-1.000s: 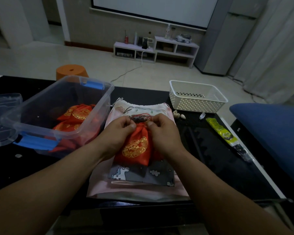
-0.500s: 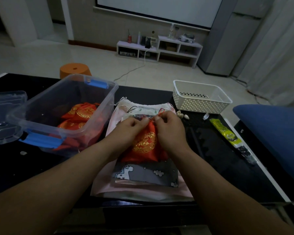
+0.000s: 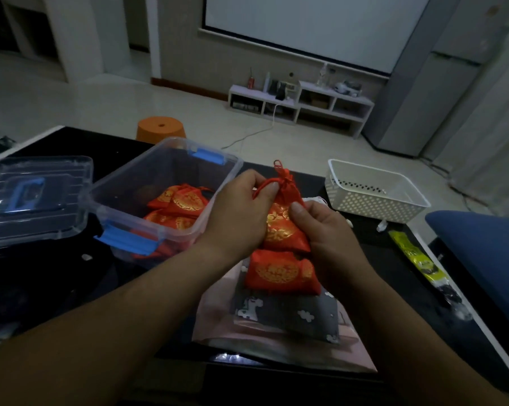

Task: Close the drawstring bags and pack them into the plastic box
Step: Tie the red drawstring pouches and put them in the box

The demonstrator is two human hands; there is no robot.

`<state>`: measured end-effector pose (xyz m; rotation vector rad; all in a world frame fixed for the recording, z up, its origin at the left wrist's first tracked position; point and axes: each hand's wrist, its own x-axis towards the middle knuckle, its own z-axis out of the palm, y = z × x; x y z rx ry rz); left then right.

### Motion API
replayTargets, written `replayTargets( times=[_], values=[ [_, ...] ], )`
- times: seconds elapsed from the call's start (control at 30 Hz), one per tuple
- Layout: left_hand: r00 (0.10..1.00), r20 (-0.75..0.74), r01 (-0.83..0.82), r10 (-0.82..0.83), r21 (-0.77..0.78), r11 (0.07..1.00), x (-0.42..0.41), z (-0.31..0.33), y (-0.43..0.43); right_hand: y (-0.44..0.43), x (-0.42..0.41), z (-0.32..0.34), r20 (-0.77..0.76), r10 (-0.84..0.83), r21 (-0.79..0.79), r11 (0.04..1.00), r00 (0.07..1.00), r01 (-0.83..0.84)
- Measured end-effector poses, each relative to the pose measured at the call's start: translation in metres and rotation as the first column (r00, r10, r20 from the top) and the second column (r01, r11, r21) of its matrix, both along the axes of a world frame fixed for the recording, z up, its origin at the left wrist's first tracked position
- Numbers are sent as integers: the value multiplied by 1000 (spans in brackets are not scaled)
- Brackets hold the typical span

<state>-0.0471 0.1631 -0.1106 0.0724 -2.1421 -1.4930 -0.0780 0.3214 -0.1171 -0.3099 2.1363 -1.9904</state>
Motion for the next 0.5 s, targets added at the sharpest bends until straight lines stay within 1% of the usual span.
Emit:
replayTargets(
  times=[0.07,0.13,0.27,0.33,0.4,0.43,0.47,0.5],
  values=[
    [999,-24,-21,22,57,998,5,11,-15,-19,2,5,-63,-22,23,999,998,23],
    [998,-18,-64,67,148,987,7,22,-33,-38,0,12,-107,-25,21,999,994,28],
    [973,-30,-203,228,348,915,2,38,-91,-97,-17,31,-197,41,100,995,980,-22],
    [964,9,-249,267,397,883,1,41,-118,-130,-28,38,-219,61,129,991,974,-34],
    [955,54,-290,291,377,880,3,42,-136,-154,-37,41,-206,76,171,984,976,-41],
    [948,62,-314,312,340,886,5,42,-144,-165,-41,40,-197,85,204,978,977,-44],
    [940,61,-339,337,293,894,6,40,-150,-169,-43,38,-212,86,269,963,974,-26],
    [929,71,-370,364,226,901,7,40,-153,-171,-47,34,-258,81,362,932,963,18]
  ],
)
